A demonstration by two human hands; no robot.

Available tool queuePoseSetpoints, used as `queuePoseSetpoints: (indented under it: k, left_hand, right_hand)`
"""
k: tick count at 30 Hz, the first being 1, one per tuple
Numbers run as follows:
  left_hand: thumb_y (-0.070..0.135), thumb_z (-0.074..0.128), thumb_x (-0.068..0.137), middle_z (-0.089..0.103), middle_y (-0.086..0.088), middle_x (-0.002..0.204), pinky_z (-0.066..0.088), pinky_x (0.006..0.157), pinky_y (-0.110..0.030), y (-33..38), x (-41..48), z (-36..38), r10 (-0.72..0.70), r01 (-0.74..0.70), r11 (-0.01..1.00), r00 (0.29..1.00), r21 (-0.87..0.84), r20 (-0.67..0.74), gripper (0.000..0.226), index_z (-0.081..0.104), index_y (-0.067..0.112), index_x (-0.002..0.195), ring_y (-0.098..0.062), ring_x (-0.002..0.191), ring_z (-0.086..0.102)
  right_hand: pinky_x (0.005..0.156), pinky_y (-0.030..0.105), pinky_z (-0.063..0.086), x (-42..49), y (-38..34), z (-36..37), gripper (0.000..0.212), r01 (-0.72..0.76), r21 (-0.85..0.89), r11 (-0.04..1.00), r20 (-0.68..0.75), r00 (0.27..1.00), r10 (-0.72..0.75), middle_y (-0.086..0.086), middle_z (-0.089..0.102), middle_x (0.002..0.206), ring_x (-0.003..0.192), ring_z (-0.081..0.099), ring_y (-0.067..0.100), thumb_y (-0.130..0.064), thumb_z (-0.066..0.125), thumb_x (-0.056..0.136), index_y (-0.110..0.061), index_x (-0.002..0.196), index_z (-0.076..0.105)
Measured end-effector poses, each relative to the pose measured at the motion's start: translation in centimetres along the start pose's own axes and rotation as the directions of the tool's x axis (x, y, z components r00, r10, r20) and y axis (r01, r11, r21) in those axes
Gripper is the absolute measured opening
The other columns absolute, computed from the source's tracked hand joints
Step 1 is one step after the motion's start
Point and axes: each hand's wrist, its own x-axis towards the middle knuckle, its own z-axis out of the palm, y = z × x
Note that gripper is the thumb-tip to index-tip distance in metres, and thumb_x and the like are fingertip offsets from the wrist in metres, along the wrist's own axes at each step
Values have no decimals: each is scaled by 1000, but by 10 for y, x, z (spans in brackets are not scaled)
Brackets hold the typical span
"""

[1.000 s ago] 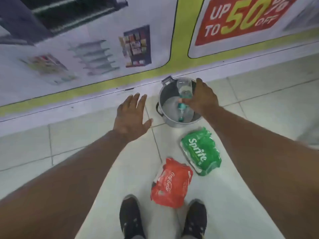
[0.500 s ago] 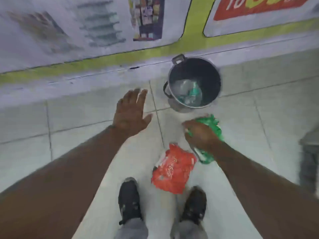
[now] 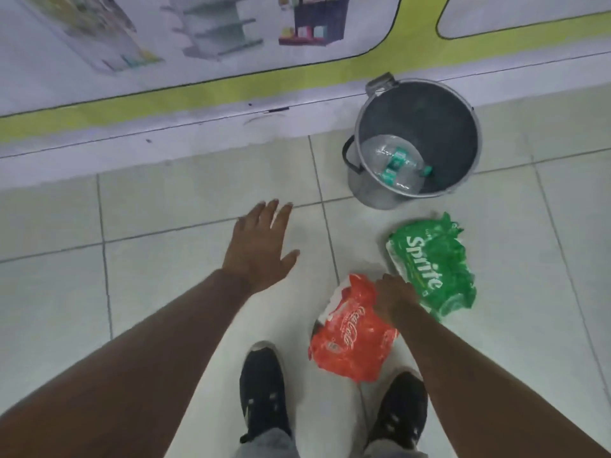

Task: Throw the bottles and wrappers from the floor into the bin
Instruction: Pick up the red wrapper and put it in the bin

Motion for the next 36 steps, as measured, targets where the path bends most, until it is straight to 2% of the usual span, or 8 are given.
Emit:
queuePoseSetpoints:
  k: [5,10,13,18,21,24,29,36]
  left_hand:
    - [57,48,85,18,-10,159,22,115,-49,17,9,-16,40,-40,999,999,3,-3,84,7,21,149,-30,144,15]
    - [55,53,83,25,-12,157,26,111,-49,33,-2,-48,-5,4,1000,999,-26,-32,84,16,19,149,-33,142,21]
    - [56,53,82,29,-14,155,29,111,-48,49,-19,-77,-60,58,997,998,-43,-28,85,20,16,149,-34,141,26]
    - [52,58,81,33,-15,152,31,108,-49,72,-32,-142,-92,86,990,994,-110,-51,83,25,15,148,-35,138,30]
    - [53,55,83,31,-15,153,31,109,-48,79,-14,-191,-67,59,993,994,-98,-83,83,23,15,149,-35,138,29]
    - [54,54,83,29,-16,155,29,110,-47,84,12,-224,-61,49,995,990,-87,-130,84,21,15,149,-35,139,28]
    - [53,54,84,27,-13,155,28,111,-48,93,49,-251,-38,19,995,979,-95,-203,83,18,17,149,-33,140,25]
    - [54,55,82,27,-10,155,29,110,-49,89,59,-232,-25,10,997,981,-78,-192,82,19,20,148,-31,141,24]
  right_hand:
    - [86,35,54,-5,2,-7,25,-56,52,997,-69,996,59,2,70,108,103,65,23,-26,49,93,-15,105,69]
    - [86,38,51,-40,12,-44,41,18,10,1000,-183,983,-16,9,68,112,104,62,29,-23,56,85,-13,125,59]
    - [86,39,49,-77,23,-86,43,109,-63,992,-293,948,-123,9,68,107,100,60,31,-22,52,81,-16,122,60]
    - [63,31,46,-131,58,-185,34,229,15,973,-650,742,-165,3,64,73,68,59,27,-34,38,71,-17,73,67]
    - [60,26,37,-156,84,-257,20,117,-11,993,-768,635,-83,1,55,68,65,54,24,-30,36,70,-21,72,54]
    - [66,40,44,-163,114,-307,18,126,-117,985,-858,488,-164,13,59,78,75,52,33,-24,50,71,-12,84,53]
    - [69,42,42,-157,138,-366,20,56,-27,998,-907,419,-48,8,63,84,82,56,35,-27,57,69,-14,80,66]
    - [81,45,40,-110,127,-367,18,75,14,997,-824,566,-31,5,63,95,95,51,33,-26,64,73,-18,85,76]
